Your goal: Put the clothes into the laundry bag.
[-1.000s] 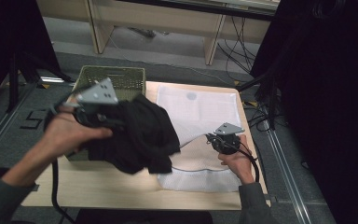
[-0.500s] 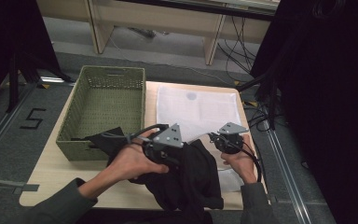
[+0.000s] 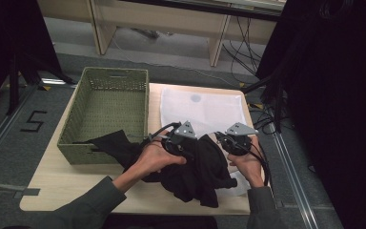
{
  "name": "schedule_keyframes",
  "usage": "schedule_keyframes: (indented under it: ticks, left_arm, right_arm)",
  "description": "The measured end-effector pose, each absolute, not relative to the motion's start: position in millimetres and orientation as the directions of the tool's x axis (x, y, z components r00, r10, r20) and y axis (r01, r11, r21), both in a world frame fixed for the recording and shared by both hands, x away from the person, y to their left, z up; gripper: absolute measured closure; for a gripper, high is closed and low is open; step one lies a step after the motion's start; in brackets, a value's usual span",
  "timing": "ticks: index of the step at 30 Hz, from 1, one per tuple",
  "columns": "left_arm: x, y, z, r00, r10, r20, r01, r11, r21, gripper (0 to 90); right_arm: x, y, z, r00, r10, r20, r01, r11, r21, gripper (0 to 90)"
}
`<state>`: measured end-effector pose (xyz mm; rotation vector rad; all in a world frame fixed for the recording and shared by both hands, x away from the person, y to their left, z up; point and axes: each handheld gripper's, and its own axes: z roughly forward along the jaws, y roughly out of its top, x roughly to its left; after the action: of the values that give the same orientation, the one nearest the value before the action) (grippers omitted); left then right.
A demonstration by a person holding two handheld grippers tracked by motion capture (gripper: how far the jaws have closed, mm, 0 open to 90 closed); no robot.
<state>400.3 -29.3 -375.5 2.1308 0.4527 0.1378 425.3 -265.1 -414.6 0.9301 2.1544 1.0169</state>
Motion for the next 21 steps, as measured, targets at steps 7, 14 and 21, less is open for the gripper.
schedule_keyframes:
  ticks: [7,14,21]
  left_arm:
    - [424.8,-50.3,-435.1,0.905,0.42,-0.065,0.344,-0.633,0.694,51.8]
    - [436.4,-59.6,-452.4,0.88,0.455,-0.137,0.415,-0.595,0.688,41.1]
    - [426.7,-36.4,-418.4,0.868,0.473,-0.152,0.421,-0.538,0.731,22.0]
  right_arm:
    - [427.4,-267.3,-418.7,-0.585,0.786,-0.203,0.355,0.473,0.806,89.3]
    - [429.1,-266.5,-423.8,-0.595,0.774,-0.216,0.359,0.497,0.79,89.3]
    - [427.3,-265.6,-422.3,-0.602,0.769,-0.217,0.358,0.503,0.787,89.4]
